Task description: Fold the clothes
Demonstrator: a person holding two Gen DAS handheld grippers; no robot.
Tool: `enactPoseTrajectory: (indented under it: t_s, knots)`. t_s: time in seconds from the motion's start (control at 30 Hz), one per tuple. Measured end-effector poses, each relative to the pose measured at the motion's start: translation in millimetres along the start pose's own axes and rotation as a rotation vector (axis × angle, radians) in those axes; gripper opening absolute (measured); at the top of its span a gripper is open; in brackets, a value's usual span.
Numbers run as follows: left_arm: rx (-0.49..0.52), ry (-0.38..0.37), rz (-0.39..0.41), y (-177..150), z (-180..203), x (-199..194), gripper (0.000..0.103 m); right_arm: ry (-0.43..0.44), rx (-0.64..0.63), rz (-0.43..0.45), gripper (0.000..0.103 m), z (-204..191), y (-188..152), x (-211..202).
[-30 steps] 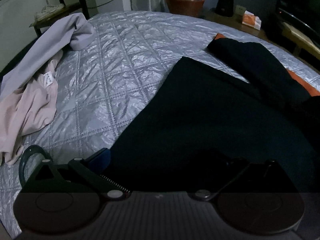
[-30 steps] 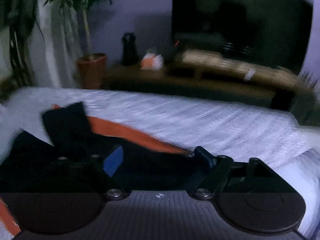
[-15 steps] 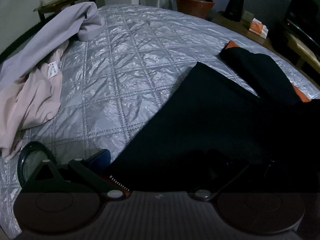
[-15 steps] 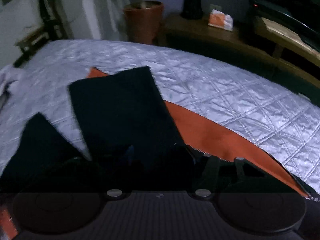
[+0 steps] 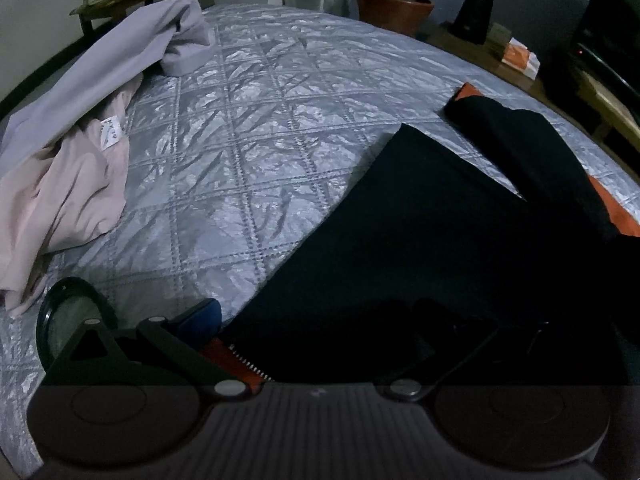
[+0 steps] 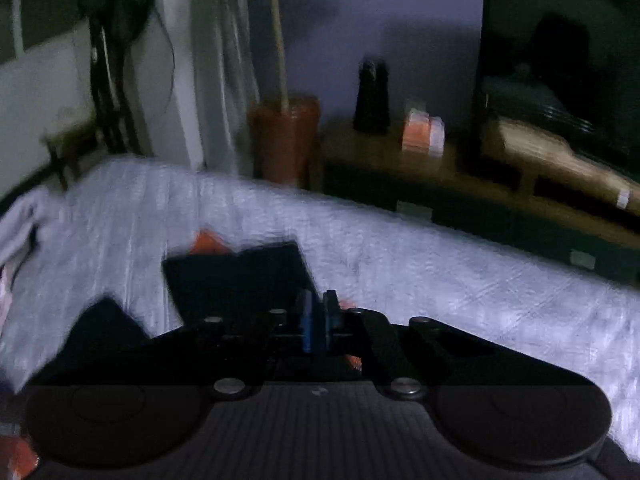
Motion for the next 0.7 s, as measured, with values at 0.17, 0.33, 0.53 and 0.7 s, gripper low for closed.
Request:
enactPoseTrajectory:
  t_s: [0.17, 0.33, 0.53, 0.7]
  knots:
    - [0.007, 0.004, 0.002, 2.0, -3.3, 0.9, 0.102, -0.089, 0.005, -0.080, 0.078, 13.9, -46.7, -28.1]
    - [0.034, 0.018, -0.001, 0.1, 0.6, 2.5, 0.102, -0.043, -0.238, -0.343, 0.070, -24.2, -124.2, -29.4]
    - [0.031, 0.037, 0.001, -0.4, 0.3, 2.5, 0.102, 0.123, -0.090, -0.235, 0.080, -30.1, -138.7, -92.5]
    - [0.031, 0.051, 0.034, 1.0, 0.6, -3.1, 0.102, 0.144, -0.198, -0.192, 0.080, -62.9, -157.8, -124.8]
Point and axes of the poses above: each gripper's, at about its wrist camera, not at the fingertips, and x roughly the way its jaws point, z to its right, y to its top, the point moved 4 cm from there along x, roughly the way its jaws point, and after that the axes turned 6 degrees about y, right-handed, at the moved point
